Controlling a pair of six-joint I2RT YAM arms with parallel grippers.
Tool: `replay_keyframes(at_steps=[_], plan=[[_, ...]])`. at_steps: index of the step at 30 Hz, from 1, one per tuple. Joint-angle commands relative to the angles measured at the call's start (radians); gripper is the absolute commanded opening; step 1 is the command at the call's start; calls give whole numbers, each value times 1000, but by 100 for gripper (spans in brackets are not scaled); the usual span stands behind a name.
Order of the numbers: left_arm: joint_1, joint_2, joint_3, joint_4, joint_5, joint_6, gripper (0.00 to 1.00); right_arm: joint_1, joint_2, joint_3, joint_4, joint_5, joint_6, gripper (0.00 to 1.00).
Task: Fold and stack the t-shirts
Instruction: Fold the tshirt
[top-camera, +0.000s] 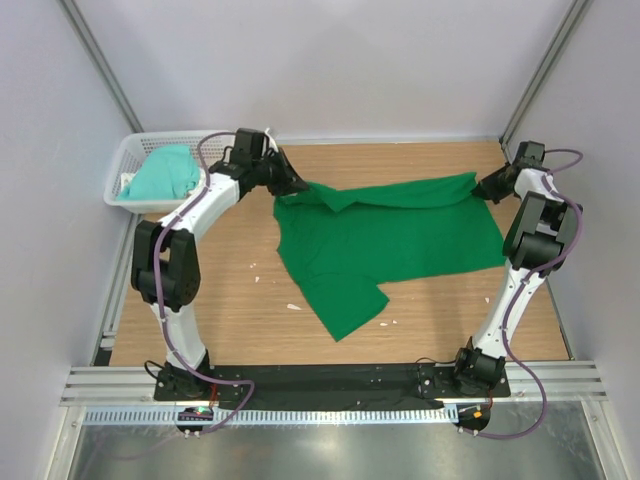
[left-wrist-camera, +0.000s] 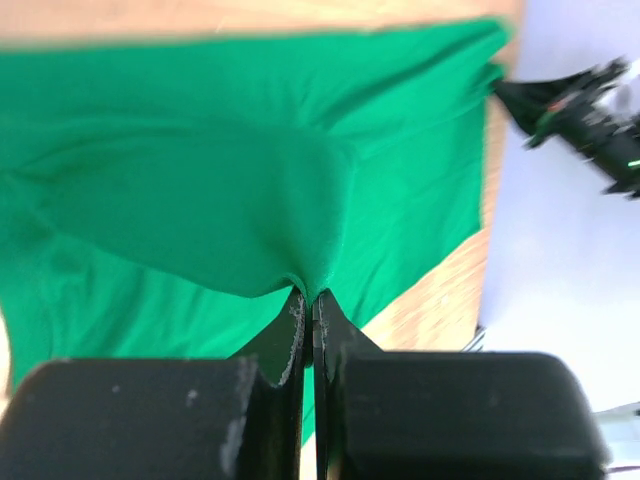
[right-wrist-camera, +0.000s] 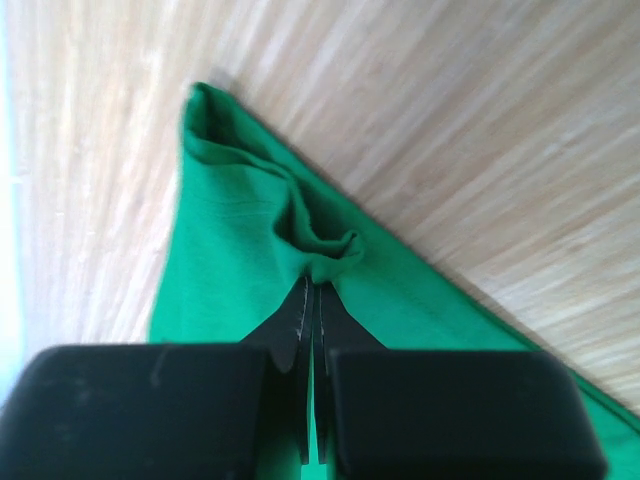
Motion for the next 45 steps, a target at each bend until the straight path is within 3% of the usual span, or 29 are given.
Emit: replay_keyframes(at_steps=[1,14,20,30,45], plan=[[13,-52,93,34,-14,-7,0,-4,-92,31,102,-63,89,1],[99,132,269,272,46,-24,0,15,0,30,581,-134,330,1],[126,238,303,360,95,-84,0,16,98,103,667,-168,399,1],[128,260,306,330,144,-153,0,7,59,117,570,-184,318,1],[128,32,-47,183,167,-244,0,-37,-47,69,251,-223,137,1]])
